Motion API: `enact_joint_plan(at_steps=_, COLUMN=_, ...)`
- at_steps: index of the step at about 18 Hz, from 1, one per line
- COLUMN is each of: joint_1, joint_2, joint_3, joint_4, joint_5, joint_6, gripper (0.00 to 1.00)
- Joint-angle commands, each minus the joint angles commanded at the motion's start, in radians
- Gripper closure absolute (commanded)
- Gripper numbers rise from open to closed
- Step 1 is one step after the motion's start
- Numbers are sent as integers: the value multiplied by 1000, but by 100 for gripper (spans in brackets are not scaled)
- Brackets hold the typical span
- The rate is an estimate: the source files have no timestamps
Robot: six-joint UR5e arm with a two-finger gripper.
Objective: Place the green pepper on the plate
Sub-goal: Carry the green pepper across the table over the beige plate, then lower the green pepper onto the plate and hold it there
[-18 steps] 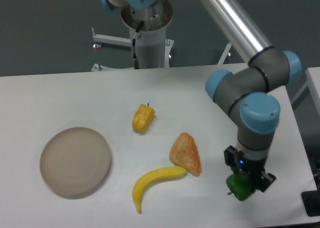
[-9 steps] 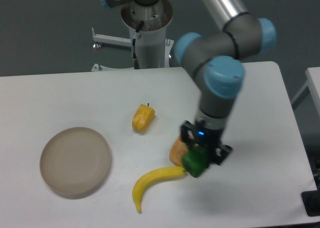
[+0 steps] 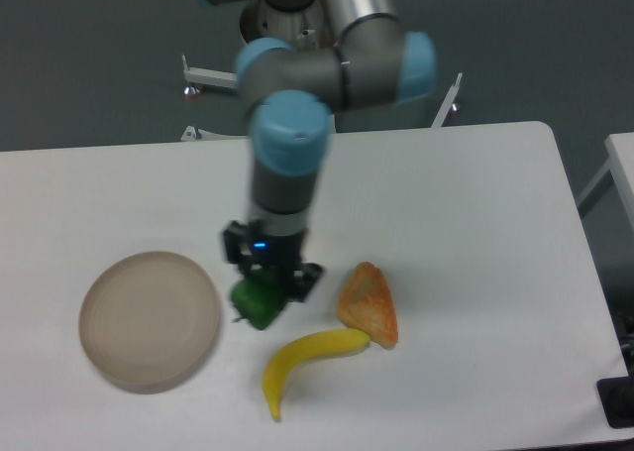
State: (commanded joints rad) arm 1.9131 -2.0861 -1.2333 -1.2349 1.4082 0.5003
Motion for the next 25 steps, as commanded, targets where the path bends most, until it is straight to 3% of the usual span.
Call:
enact_joint_plan(at_steps=5, joint_1=-86, joint_2=-51, joint_3=-35, joint_4=80, joint_5=35, joint_6=-158, gripper=64)
enact_joint_plan(at_steps=11, joint_1=-132, joint_2=-106, joint_3=-94, joint_4=209, joint_5=81, joint_6=-249, gripper=64)
enact_joint_plan(at_steps=25, joint_1=-137, joint_2=-123, joint_3=-112, joint_4=216, joint_5=86, joint_6=-235, gripper=64)
